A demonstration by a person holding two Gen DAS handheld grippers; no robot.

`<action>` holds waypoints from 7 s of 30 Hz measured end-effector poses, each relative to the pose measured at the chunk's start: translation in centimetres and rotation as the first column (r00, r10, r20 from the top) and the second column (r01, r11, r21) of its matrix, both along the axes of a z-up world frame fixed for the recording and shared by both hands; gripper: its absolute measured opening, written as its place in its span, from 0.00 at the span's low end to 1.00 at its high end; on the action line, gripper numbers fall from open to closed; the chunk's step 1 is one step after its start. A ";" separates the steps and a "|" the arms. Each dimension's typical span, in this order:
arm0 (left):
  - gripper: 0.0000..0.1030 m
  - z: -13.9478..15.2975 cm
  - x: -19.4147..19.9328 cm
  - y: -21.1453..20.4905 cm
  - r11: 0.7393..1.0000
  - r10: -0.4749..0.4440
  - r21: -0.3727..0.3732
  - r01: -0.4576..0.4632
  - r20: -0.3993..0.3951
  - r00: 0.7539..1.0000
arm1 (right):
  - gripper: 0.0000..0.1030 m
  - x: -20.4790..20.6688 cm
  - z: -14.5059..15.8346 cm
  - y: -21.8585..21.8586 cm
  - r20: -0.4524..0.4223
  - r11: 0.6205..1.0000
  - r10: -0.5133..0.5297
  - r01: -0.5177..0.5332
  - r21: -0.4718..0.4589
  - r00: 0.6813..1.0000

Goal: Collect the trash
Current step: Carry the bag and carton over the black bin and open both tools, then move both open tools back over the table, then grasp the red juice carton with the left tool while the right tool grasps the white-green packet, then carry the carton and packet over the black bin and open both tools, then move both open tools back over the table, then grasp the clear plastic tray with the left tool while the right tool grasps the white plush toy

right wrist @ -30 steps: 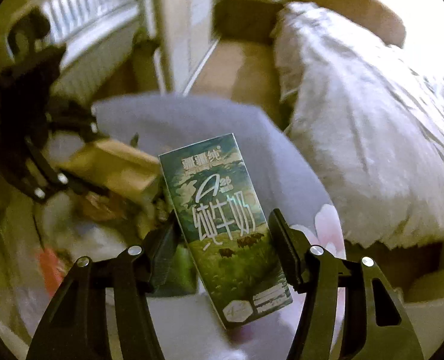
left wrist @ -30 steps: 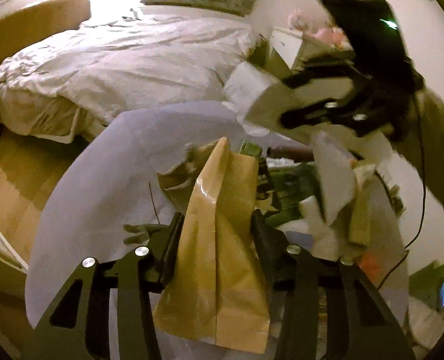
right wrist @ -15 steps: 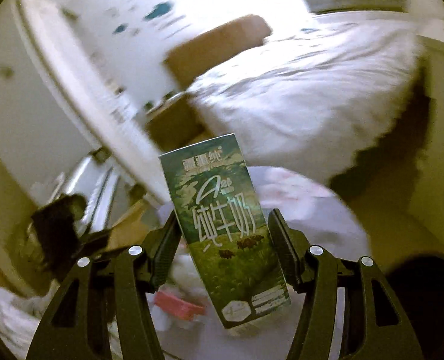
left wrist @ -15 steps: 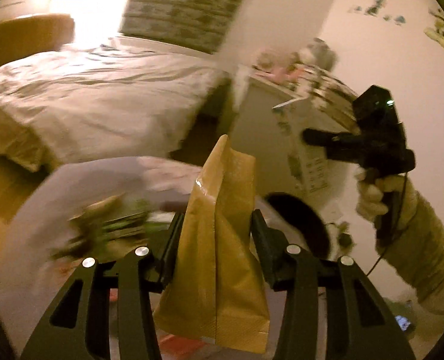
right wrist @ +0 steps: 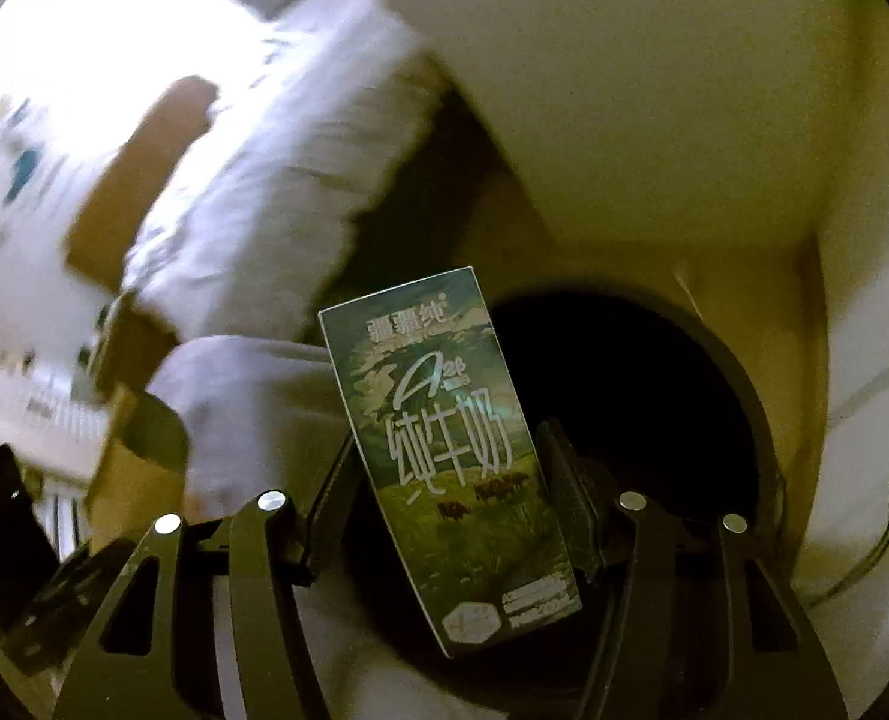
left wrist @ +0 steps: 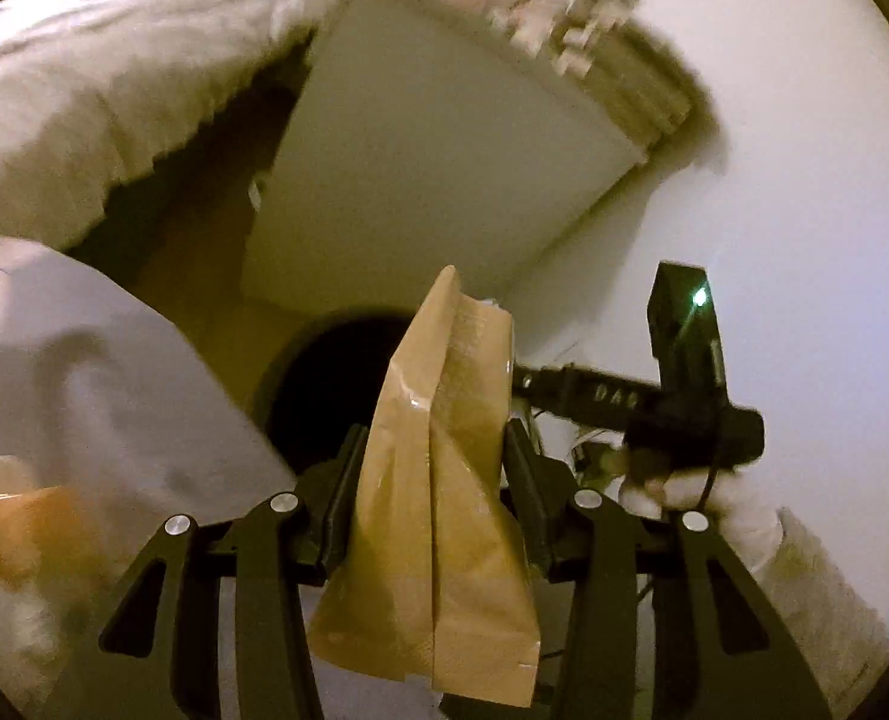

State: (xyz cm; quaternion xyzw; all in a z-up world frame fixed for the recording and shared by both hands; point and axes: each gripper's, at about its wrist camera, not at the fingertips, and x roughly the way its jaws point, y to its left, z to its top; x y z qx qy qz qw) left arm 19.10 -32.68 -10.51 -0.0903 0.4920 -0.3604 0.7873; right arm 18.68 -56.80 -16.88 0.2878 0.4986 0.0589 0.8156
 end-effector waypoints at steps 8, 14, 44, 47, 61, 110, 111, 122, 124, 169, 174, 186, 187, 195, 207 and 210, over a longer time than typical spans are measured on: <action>0.44 -5.1 2.1 -3.5 0.991 -0.019 0.130 0.031 -0.088 0.996 | 0.58 -0.1 -6.9 -0.2 -0.106 0.999 -0.032 0.031 -0.010 0.994; 0.57 -5.9 2.3 -3.8 0.987 -0.031 0.156 0.044 -0.084 0.996 | 0.60 -0.1 -7.4 0.4 -0.111 0.999 -0.027 0.022 -0.046 0.993; 0.82 1.3 -13.9 23.8 0.947 0.050 0.286 -0.145 0.317 0.947 | 0.66 -5.3 7.2 23.8 0.058 0.883 0.461 -0.451 -0.131 0.885; 0.82 -0.2 -14.6 26.1 0.937 0.035 0.320 -0.143 0.320 0.947 | 0.66 -5.2 5.9 26.2 0.000 0.872 0.470 -0.464 -0.154 0.883; 0.57 -2.5 -13.9 27.1 0.939 -0.007 0.332 -0.092 0.285 0.959 | 0.43 -4.7 3.1 32.1 -0.030 0.858 0.475 -0.470 -0.205 0.880; 0.32 1.9 -4.7 3.4 1.000 -0.009 0.005 0.008 0.158 0.987 | 0.15 -6.4 7.2 4.8 0.165 0.954 0.166 -0.116 -0.277 0.972; 0.32 1.4 -4.1 2.6 1.000 -0.016 0.013 0.014 0.141 0.990 | 0.15 -6.1 6.3 4.2 0.148 0.956 0.153 -0.109 -0.273 0.977; 0.32 -3.5 -0.5 -1.5 0.996 -0.043 0.076 0.041 0.015 0.999 | 0.15 -4.0 -1.0 1.5 0.009 0.971 0.077 -0.072 -0.227 0.997; 0.32 -4.0 -0.2 -1.7 0.996 -0.046 0.082 0.045 0.005 0.999 | 0.15 -3.8 -1.4 1.9 -0.001 0.971 0.080 -0.079 -0.225 0.997; 0.68 2.7 -8.3 22.9 0.934 0.334 0.058 -0.353 0.213 0.918 | 0.71 -6.1 11.4 23.1 0.234 0.863 0.447 -0.347 -0.368 0.863; 0.68 2.2 -10.9 31.2 0.867 0.456 0.095 -0.489 0.246 0.855 | 0.71 -6.7 12.8 32.7 0.252 0.768 0.616 -0.497 -0.404 0.746; 0.66 -0.3 -12.4 44.4 0.710 0.667 0.121 -0.694 0.203 0.717 | 0.71 -7.7 8.7 45.5 0.150 0.597 0.772 -0.625 -0.503 0.617; 0.66 -0.7 -12.2 44.8 0.709 0.669 0.126 -0.694 0.190 0.719 | 0.71 -7.8 8.1 45.8 0.142 0.594 0.773 -0.627 -0.504 0.618; 0.50 -2.7 -10.9 45.8 0.730 0.660 0.133 -0.671 0.121 0.742 | 0.70 -8.1 4.8 47.6 0.063 0.530 0.801 -0.657 -0.536 0.595; 0.07 -3.4 -11.0 46.6 0.710 0.681 0.139 -0.690 0.110 0.724 | 0.43 -8.6 4.1 47.7 0.063 0.537 0.803 -0.672 -0.510 0.593; 0.06 -2.8 -11.5 46.3 0.702 0.688 0.129 -0.700 0.129 0.714 | 0.43 -8.8 4.9 46.8 0.079 0.550 0.799 -0.673 -0.494 0.596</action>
